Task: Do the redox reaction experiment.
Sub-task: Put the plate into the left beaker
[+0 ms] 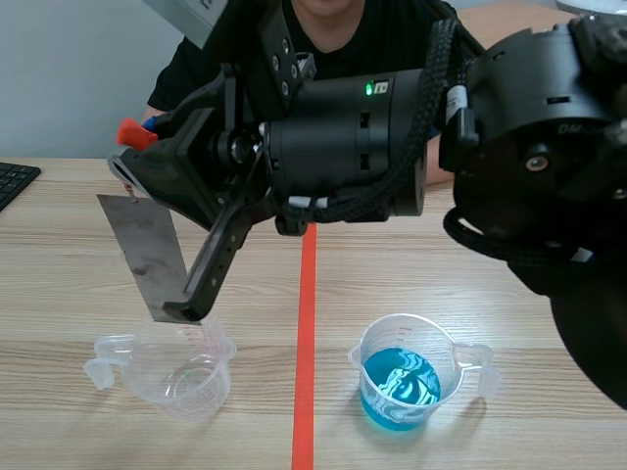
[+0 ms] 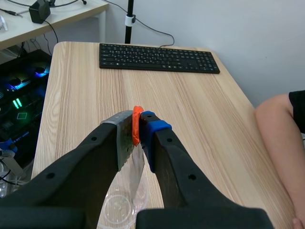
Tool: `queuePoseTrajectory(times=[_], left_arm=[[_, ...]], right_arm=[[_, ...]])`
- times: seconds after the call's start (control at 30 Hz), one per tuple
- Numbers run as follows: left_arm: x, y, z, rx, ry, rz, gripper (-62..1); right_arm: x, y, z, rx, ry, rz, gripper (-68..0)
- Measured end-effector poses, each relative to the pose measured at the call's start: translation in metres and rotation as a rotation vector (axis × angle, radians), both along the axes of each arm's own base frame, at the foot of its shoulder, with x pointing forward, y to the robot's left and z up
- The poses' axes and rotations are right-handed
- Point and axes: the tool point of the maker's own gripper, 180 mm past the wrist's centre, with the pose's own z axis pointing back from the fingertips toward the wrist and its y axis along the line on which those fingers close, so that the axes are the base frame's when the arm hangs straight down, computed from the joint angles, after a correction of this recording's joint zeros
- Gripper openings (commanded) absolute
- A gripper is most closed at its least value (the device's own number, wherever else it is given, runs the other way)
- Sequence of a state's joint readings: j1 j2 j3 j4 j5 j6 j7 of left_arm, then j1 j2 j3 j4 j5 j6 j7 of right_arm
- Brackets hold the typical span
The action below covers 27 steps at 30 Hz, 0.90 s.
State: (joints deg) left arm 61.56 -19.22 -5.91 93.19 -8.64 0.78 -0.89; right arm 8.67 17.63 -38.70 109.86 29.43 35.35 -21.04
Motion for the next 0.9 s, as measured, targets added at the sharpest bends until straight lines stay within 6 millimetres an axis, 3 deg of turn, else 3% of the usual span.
queuePoseTrajectory(times=[0.3,0.9], left_arm=[[0.0,0.0,0.0,0.0,0.0,0.0,-56.7],[0.0,0.0,0.0,0.0,0.0,0.0,-56.7]], right_arm=[[-0.005,0.008,-0.03,-0.046,0.051,0.025,-66.0],[0.015,0.006,-0.087,-0.108,0.085,-0.024,-66.0]])
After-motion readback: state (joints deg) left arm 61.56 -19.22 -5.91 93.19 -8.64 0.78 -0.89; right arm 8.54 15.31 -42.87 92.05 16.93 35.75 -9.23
